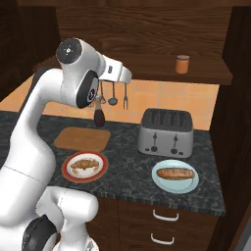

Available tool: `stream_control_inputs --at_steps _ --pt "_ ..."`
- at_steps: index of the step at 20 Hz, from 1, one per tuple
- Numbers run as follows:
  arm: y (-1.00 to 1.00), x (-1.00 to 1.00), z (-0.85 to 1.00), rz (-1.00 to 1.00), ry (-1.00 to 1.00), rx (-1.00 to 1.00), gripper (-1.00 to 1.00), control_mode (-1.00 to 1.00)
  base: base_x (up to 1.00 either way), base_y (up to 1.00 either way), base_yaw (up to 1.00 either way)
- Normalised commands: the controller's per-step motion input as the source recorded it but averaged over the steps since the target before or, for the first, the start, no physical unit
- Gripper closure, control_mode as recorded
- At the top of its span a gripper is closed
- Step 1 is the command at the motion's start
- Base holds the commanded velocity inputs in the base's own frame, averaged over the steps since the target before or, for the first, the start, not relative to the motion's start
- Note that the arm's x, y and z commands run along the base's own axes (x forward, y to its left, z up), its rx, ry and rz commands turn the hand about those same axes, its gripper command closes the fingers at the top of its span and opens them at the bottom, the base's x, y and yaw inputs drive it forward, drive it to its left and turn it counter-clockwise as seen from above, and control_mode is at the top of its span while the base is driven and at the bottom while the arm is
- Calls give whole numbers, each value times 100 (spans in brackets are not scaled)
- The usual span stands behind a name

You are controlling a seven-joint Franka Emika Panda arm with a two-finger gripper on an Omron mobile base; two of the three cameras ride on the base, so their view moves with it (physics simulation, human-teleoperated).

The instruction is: From the different types of pastries on the counter, select a croissant and place it on the cutting board. Then retrieve a jar of jam from the cabinet and place it alongside the croissant on the cutting board.

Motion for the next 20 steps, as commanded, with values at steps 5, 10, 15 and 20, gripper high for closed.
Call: stream_control_inputs --at_steps 5,10,15,20 --pt "-48 66 83 0 7 -9 -100 -100 0 0 0" --pt "-59 4 -14 0 8 0 -100 -100 0 0 0" --pt "-56 9 -8 1 5 2 -100 -100 0 0 0" --pt "-8 -9 -63 -4 21 -2 -100 -100 0 0 0"
